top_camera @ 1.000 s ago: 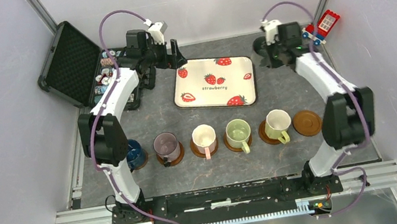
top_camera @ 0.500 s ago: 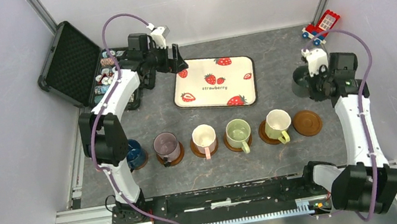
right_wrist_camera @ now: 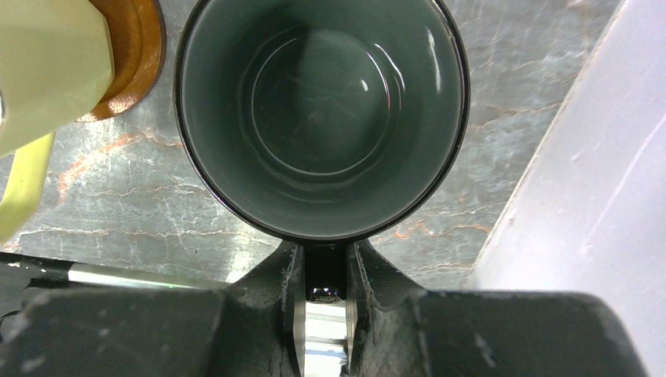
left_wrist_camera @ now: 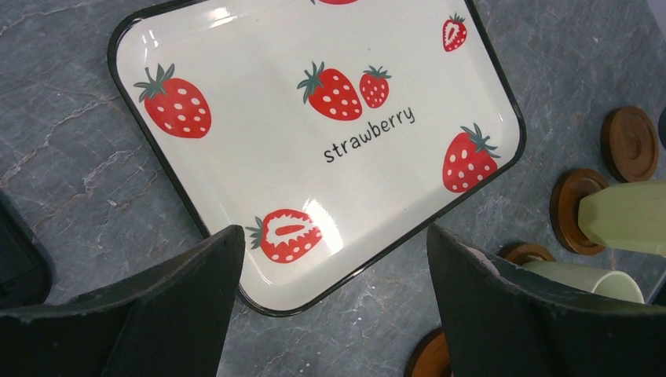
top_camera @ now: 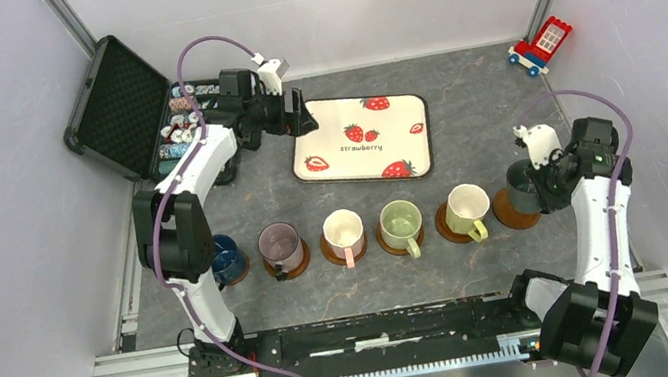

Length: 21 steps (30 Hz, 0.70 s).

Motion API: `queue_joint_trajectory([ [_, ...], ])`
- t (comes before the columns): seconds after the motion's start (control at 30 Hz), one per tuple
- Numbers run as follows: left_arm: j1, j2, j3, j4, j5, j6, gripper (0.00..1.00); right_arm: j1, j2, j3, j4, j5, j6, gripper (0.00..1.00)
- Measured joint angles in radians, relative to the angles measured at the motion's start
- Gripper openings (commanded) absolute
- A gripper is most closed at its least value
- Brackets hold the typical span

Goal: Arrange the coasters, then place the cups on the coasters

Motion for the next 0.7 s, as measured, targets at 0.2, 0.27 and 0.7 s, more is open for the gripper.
queue_joint_trajectory([
  [0.2, 0.000, -0.010, -0.045, 0.014, 0.000, 0.016, 0.92, -0.052, -0.018, -0.059, 0.016, -0.035, -0.001, 0.00],
  [0.27, 0.000, -0.017, -0.056, 0.014, 0.000, 0.027, 0.92, -0.063, -0.027, -0.077, 0.029, -0.046, -0.001, 0.00],
  [0.7, 0.000, -0.026, -0.059, 0.023, -0.001, 0.051, 0.92, -0.128, -0.031, -0.125, 0.109, -0.136, -0.008, 0.00],
])
